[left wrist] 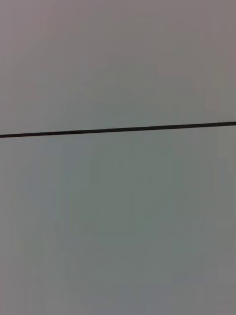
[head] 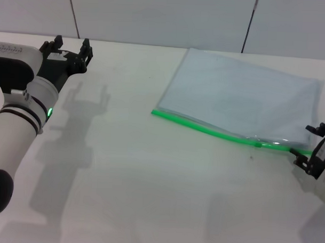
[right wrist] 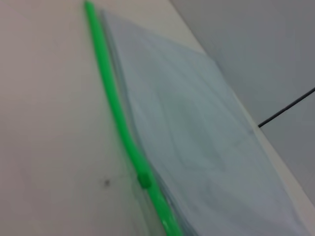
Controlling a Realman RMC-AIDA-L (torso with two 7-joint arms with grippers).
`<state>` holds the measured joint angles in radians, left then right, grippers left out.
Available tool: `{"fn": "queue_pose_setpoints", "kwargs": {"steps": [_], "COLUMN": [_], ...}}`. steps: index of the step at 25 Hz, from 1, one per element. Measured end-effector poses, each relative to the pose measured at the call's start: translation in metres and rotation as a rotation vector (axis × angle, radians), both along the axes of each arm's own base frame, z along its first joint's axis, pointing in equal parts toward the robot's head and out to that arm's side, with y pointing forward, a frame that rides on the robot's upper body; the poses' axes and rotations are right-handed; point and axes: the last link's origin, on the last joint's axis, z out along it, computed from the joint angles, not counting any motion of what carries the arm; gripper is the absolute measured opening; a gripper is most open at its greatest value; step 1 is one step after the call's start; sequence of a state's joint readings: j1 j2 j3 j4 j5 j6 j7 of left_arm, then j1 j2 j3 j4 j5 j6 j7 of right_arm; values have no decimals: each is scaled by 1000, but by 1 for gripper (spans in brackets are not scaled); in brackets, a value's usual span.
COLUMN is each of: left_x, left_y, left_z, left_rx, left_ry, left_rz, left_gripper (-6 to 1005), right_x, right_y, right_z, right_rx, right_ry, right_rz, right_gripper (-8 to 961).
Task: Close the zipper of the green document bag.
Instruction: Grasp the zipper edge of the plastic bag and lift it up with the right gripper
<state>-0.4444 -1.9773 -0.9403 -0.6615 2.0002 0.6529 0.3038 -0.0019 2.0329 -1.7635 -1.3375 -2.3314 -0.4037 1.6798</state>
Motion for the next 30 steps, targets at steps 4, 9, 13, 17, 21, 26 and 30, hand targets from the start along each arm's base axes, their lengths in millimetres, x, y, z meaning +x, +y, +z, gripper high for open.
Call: {"fn": "queue_pose_setpoints", "kwargs": {"steps": [4,9,13,17,21,26,30], "left_x": [-1,-3,-3,-3,-3,-2,-1], "left_y": [0,-1,0,0,0,1,1], "left_z": [-1,-1,-2,-2,-2,-2,-2], "left_rx": [-4,-13,-13,-13,-13,-13,-13], "left_ry": [2,6,4,3,3,2,2], "left_rz": [4,12,11,11,11,9,8], "left_gripper": [649,650,650,650,650,650,649], "right_x": [-5,-2,1,4,6,9,10], "right_y": [-5,-9,-9,-8,-7,-6,-5], "right_z": [-3,-4,-4,-6,-8,-12,-12], "right_rx": [-10,-11,-11,5,23,23,25], "right_ry": [-8,-41,-61,-84,-118,-130,-134], "right_rz": [14,13,14,27,50,58,59], "right_gripper": [612,614,615,616,615,613,612]}}
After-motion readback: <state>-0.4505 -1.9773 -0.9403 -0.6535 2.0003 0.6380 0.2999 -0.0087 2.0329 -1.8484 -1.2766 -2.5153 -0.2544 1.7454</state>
